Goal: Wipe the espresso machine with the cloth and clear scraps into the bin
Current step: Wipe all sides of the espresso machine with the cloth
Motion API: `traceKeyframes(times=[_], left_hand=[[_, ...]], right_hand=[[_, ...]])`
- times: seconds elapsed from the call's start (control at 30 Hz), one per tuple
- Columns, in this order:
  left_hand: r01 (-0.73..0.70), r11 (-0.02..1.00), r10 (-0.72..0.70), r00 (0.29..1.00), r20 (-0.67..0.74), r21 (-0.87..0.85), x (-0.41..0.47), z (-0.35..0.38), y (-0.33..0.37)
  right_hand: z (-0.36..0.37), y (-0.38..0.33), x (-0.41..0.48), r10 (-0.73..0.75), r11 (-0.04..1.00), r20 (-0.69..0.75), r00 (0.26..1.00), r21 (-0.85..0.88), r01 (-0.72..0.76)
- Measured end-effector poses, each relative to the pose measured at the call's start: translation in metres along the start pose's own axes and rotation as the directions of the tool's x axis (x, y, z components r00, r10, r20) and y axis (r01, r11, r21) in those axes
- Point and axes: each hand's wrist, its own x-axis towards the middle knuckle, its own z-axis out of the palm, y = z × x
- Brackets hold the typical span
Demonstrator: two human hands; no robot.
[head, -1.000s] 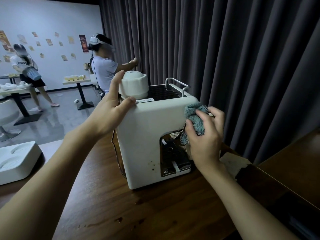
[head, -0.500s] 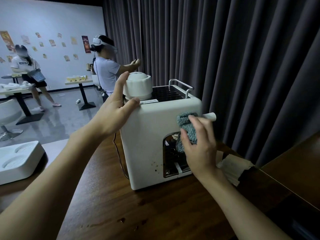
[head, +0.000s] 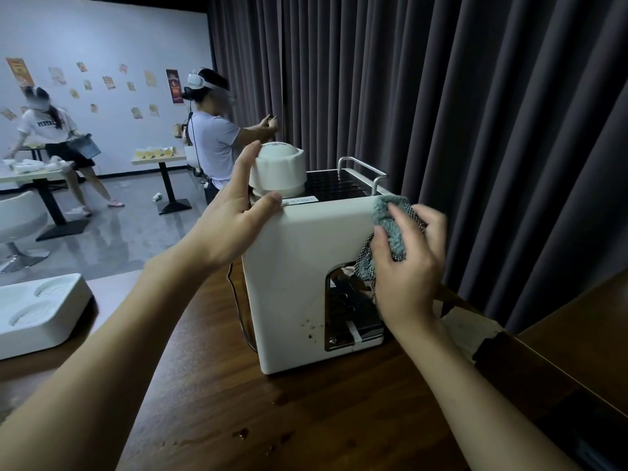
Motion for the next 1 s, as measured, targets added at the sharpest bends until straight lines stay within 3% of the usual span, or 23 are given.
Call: traceKeyframes(times=[0.2,0.4,0.6,0.83,1.0], left_hand=[[0.009,1.0,-0.009,1.0,-0.006,-0.012,0.0,0.001,0.0],[-0.002,1.0,0.002,1.0,-0.003,-0.009,0.001,0.002,-0.001],[-0.01,1.0,0.01,1.0,-0.015,-0.001,0.004,0.002,-0.007],[-0.019,1.0,0.019,1.0,-0.023,0.022,0.003,0.001,-0.009],[-0.011,1.0,0.012,0.999,-0.029,0.028,0.003,0.001,-0.009]], right_hand=[[0.006,-0.016,-0.001,-0.153,0.986,0.175,0.973,-0.037,0.162],[0.001,-0.019,0.019,-0.021,0.999,0.092,0.996,-0.033,0.025],[0.004,-0.025,0.017,-0.198,0.978,0.231,0.953,-0.018,0.208],[-0.019,-0.008,0.015,-0.248,0.957,0.544,0.802,0.009,0.289],[-0.024,0.001,0.023,-0.299,0.924,0.588,0.752,-0.02,0.382]])
